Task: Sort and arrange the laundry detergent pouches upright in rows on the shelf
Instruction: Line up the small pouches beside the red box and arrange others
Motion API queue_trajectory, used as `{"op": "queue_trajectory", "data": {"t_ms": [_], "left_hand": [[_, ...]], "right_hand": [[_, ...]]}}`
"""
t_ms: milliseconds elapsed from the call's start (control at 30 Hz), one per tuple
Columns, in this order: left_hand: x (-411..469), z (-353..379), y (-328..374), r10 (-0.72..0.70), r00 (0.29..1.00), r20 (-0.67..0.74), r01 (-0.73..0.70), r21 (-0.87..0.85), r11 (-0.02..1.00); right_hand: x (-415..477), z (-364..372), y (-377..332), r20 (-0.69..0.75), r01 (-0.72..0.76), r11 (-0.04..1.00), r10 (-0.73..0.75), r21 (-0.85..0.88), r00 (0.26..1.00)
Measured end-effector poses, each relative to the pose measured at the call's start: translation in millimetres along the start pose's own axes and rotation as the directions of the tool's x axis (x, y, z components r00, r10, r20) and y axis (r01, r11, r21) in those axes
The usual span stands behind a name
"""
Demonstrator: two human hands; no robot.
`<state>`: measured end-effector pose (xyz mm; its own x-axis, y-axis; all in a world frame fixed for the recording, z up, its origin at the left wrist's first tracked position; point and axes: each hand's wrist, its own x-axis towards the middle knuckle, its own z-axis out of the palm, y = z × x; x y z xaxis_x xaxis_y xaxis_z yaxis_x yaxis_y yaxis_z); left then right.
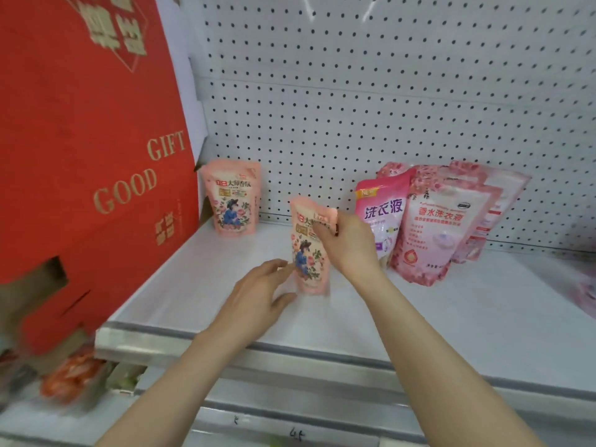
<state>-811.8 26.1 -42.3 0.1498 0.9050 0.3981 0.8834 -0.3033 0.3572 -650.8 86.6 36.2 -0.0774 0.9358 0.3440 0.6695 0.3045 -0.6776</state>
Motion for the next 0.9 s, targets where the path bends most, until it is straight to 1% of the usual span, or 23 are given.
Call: {"op": "queue_trajectory", "data": {"t_ms": [67,133,200,300,400,500,533,600,667,833,900], "left_hand": [[-3,-7,-15,-0.108,0.994,-0.032,0.107,-0.024,0.994],[-3,-14,-31,-0.197,0.979,-0.042,0.196,-0.043,0.98],[-1,-21,-47,-0.259,0.965,-0.044,0.256,-0.058,0.965],[5,-29,-67,-0.306,0.949,-0.079,0.301,-0.077,0.951],[13,-34,-84,-0.342,0.936,-0.083,0.335,-0.085,0.938],[21,-33,-103,-0.359,0.929,-0.091,0.352,-0.082,0.932],[24,-33,-109,-0.355,0.93,-0.094,0.35,-0.072,0.934],[30,-33,-119,-0.338,0.937,-0.086,0.334,-0.05,0.941],[34,-33,-127,-0.322,0.944,-0.067,0.321,-0.032,0.947],[35,-29,-137,-0.346,0.937,-0.038,0.346,-0.025,0.938],[36,-30,-135,-0.337,0.941,-0.044,0.336,-0.029,0.941]], "right_hand": [[10,4,-7,0.062,0.02,0.998,-0.024,0.063,0.998],[20,14,-17,0.138,0.066,0.989,-0.084,0.135,0.987],[37,30,-25,0.179,0.102,0.977,-0.136,0.189,0.974],[66,61,-38,0.227,0.108,0.954,-0.175,0.28,0.958],[90,92,-49,0.24,0.136,0.92,-0.235,0.366,0.942],[110,110,-59,0.231,0.129,0.907,-0.236,0.402,0.944],[117,114,-62,0.22,0.142,0.916,-0.237,0.375,0.946],[128,117,-65,0.18,0.224,0.946,-0.269,0.235,0.946],[135,119,-66,0.14,0.29,0.949,-0.306,0.127,0.942],[137,125,-64,0.146,0.379,0.925,-0.377,0.016,0.914],[134,122,-60,0.14,0.413,0.911,-0.407,-0.014,0.903]]}}
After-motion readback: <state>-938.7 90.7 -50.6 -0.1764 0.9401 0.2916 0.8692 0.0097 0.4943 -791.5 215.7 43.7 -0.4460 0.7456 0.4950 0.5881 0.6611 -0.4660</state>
